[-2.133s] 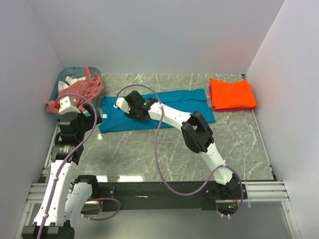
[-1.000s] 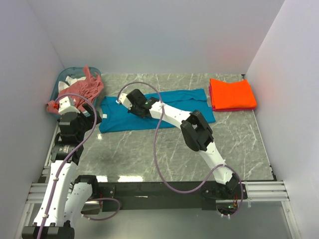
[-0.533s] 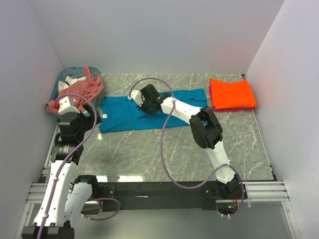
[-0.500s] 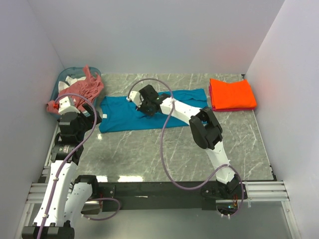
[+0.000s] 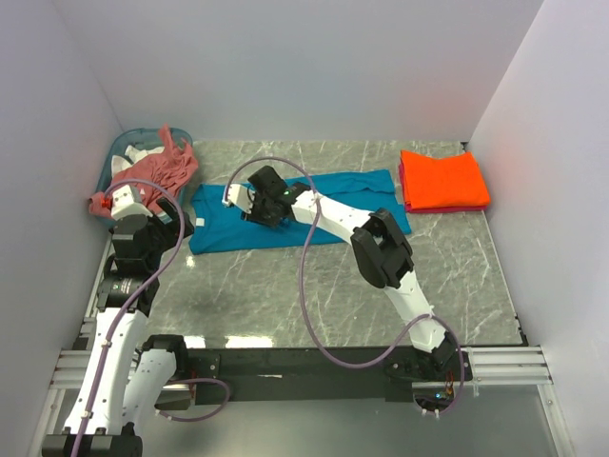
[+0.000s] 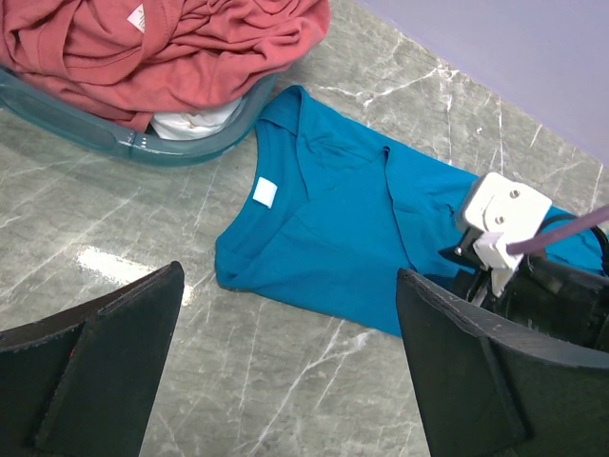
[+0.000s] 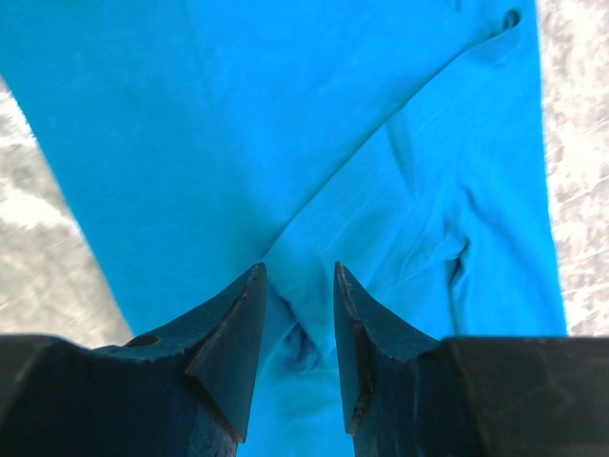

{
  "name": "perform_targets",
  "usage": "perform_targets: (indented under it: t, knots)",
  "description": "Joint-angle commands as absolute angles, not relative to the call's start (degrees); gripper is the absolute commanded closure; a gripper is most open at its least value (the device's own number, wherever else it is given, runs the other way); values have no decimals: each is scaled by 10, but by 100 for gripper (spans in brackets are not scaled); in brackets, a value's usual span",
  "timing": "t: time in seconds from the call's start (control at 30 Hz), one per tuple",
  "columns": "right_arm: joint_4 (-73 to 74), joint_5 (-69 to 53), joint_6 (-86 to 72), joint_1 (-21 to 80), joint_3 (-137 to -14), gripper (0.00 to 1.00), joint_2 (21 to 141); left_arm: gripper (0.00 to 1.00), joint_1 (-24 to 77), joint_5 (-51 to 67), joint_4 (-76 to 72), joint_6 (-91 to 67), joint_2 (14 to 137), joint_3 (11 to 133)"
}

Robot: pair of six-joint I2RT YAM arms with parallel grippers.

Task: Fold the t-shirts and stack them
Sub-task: Fold the tshirt

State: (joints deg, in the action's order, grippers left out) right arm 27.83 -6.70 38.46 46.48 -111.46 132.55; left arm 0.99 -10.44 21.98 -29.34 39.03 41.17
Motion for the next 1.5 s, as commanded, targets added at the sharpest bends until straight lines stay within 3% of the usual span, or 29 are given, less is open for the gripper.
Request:
perform_targets:
  t: [0.0, 0.6, 0.8, 0.97, 1.47]
  knots:
    - [296, -52, 395, 467, -1164, 58, 1347, 2, 10, -111, 210, -285, 381, 431]
    - [308, -25, 401, 469, -1177, 62, 1380, 2, 10, -109, 209, -285, 381, 431]
    - [315, -30, 399, 469, -1187, 75, 1385, 2, 10, -108, 208, -284, 385, 431]
    - [309, -36, 396, 469, -1181, 100, 1373, 2, 10, -108, 207, -284, 385, 430]
    - [254, -17, 344, 436, -1138, 100, 1306, 2, 10, -109, 209, -284, 383, 430]
